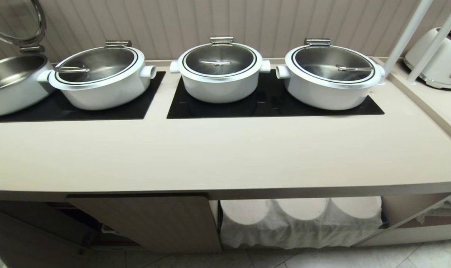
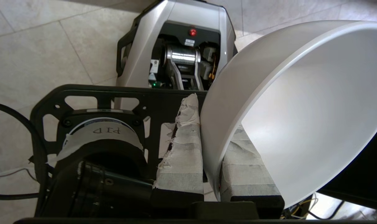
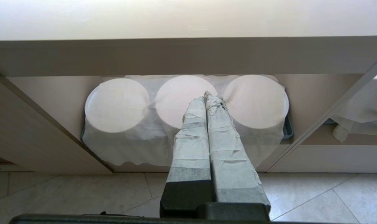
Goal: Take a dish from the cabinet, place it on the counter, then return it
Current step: Put it back into the cabinet
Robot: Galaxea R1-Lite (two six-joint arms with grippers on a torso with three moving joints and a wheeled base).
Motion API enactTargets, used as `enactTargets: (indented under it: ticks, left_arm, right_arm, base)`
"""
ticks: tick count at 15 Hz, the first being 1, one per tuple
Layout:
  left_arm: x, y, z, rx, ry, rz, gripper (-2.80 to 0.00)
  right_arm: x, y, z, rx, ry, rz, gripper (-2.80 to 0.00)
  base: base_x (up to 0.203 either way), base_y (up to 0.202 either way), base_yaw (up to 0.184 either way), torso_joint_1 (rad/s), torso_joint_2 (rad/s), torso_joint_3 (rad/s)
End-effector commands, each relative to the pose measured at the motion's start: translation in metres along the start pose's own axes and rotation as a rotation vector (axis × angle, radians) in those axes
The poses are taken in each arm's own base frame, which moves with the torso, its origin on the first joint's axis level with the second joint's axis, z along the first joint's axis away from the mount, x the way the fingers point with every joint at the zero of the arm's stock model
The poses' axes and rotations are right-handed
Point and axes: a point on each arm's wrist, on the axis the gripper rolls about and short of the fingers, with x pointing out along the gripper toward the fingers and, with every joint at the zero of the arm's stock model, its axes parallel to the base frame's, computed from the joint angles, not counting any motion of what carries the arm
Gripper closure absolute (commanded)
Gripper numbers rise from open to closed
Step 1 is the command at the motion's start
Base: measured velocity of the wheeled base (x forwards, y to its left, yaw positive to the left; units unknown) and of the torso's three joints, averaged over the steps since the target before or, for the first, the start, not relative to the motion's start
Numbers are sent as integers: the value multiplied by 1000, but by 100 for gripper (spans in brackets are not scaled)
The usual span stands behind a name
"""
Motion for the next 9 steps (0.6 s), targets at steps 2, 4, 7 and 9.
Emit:
enactTargets:
  ticks: [2,4,7,9]
  left_arm:
    - [0,1,-1,-4,5,3,0]
    - [0,0,-1,-4,3,2,0]
    - [-1,1,-1,-5,2,2,0]
    - [-2,3,-4,-3,3,2,0]
  right_arm:
    - [0,0,0,0,-1,0,0]
    - [0,0,0,0,-1,0,0]
    - [0,0,0,0,-1,0,0]
    - [0,0,0,0,-1,0,0]
  base:
    - [0,172,4,-4,2,2]
    - [0,198,-3,5,4,-1]
    - [0,194,-2,1,0,2]
    - [0,194,0,-1,2,3]
